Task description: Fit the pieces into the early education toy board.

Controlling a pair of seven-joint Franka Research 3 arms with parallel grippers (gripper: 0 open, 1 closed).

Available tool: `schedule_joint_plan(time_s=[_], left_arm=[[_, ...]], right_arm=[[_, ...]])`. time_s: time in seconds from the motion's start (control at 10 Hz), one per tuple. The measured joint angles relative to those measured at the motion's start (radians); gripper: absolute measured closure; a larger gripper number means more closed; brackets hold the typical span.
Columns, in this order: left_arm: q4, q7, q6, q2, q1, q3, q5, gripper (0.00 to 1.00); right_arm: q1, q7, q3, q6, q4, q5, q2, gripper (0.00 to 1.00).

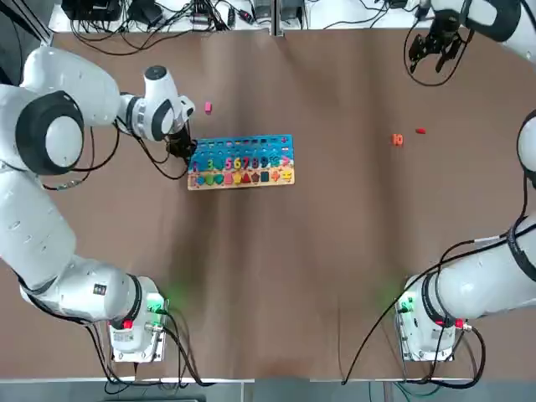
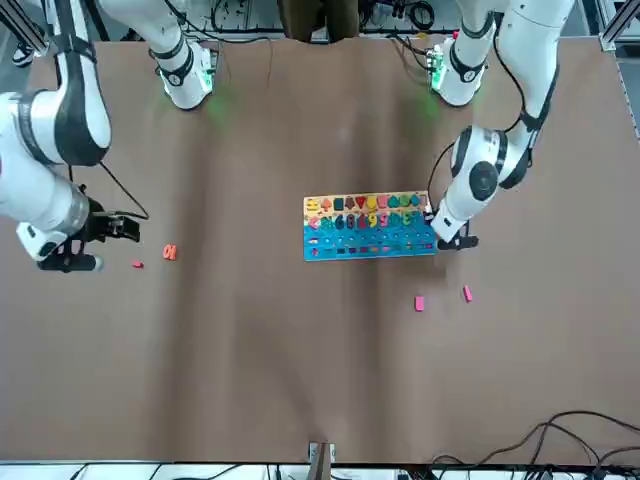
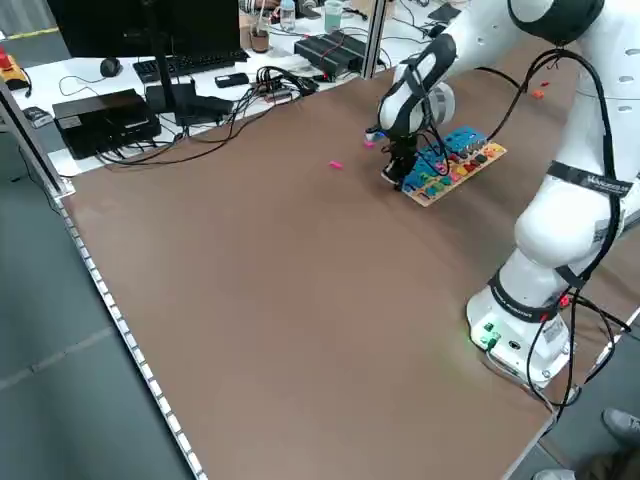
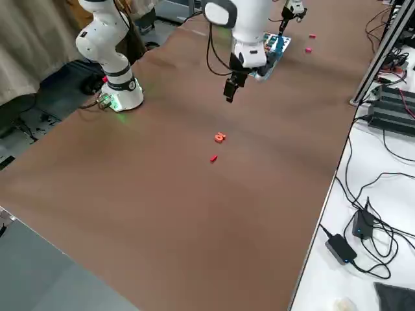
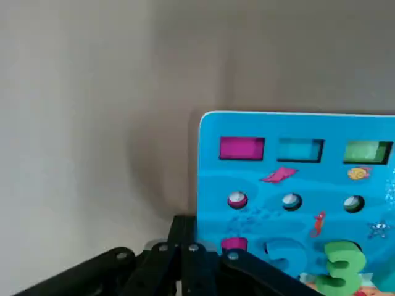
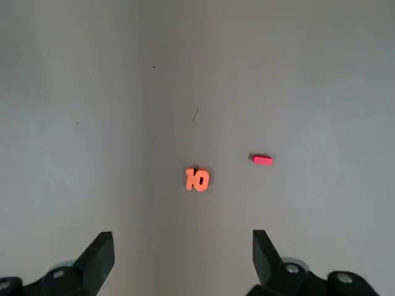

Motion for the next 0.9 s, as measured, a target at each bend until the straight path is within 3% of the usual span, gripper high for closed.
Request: schedule_joint_plan(time_s=[0.2,0.6,0.9], left_arm=[[0.044,-0.071,-0.004,0.027,-0.06,0.002,0.001,0.99],[0.149,-0.241,-0.025,0.091,-0.176,0.009,0.015,0.99],[0.225,-0.343,-0.028,0.136,-0.256,0.012,0.016,0.99]], right_arm=[[0.015,0.0,0.001,0.01,-0.019,0.0,-0.018,0.01],[0.057,0.04,0.001,-0.064,0.028,0.0,-0.026,0.01],[0.055,0.105,-0.003,-0.075,0.023,0.012,0.036,0.01]])
